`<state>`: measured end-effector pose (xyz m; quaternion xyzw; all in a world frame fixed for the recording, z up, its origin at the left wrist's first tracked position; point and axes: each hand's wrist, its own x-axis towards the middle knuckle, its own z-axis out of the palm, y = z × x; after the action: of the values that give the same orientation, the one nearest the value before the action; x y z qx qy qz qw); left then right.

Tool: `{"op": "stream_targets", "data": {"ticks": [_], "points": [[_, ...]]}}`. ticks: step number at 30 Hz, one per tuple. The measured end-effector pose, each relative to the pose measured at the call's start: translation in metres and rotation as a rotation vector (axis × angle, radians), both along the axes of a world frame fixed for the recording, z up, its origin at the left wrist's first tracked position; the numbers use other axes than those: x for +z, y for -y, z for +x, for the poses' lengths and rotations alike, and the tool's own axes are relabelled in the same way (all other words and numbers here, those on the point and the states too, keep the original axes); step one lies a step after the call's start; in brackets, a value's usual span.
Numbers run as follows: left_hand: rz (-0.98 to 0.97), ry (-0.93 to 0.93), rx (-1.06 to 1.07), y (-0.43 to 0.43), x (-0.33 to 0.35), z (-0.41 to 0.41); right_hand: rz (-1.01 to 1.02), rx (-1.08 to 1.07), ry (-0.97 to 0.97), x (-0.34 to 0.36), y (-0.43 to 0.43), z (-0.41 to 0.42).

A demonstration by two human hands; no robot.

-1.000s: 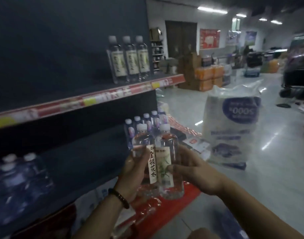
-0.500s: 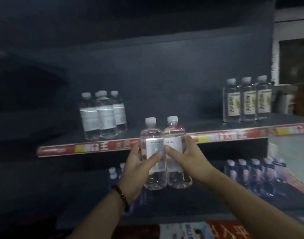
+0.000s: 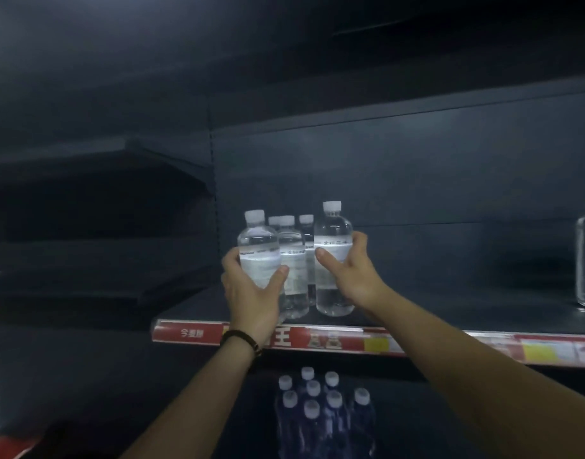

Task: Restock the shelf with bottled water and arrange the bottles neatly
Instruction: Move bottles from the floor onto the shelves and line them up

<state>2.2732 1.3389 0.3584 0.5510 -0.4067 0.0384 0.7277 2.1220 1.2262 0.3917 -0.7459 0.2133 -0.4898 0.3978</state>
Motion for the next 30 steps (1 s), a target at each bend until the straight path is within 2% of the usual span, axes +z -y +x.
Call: {"op": "stream_targets", "data": {"ticks": [5, 12, 20, 26, 30], "points": [[0.119, 0.033, 0.115, 0.024, -0.008, 0.010, 0.036, -0.050, -0.019, -0.021, 0.025, 0.025], [0.217, 0.042, 0.180, 0.043, -0.010, 0.034, -0.073, -0.262, -0.312, -0.017, 0.035, 0.037], [0.330, 0.153, 0.293, 0.053, -0.015, 0.047, 0.000, -0.210, -0.545, 0.001, 0.039, 0.037], [0.430, 0.154, 0.279, 0.053, -0.011, 0.051, 0.075, -0.202, -0.576, 0.000, 0.034, 0.036], [0.537, 0.111, 0.263, 0.035, -0.010, 0.041, 0.029, -0.190, -0.700, -0.002, 0.027, 0.016]]}}
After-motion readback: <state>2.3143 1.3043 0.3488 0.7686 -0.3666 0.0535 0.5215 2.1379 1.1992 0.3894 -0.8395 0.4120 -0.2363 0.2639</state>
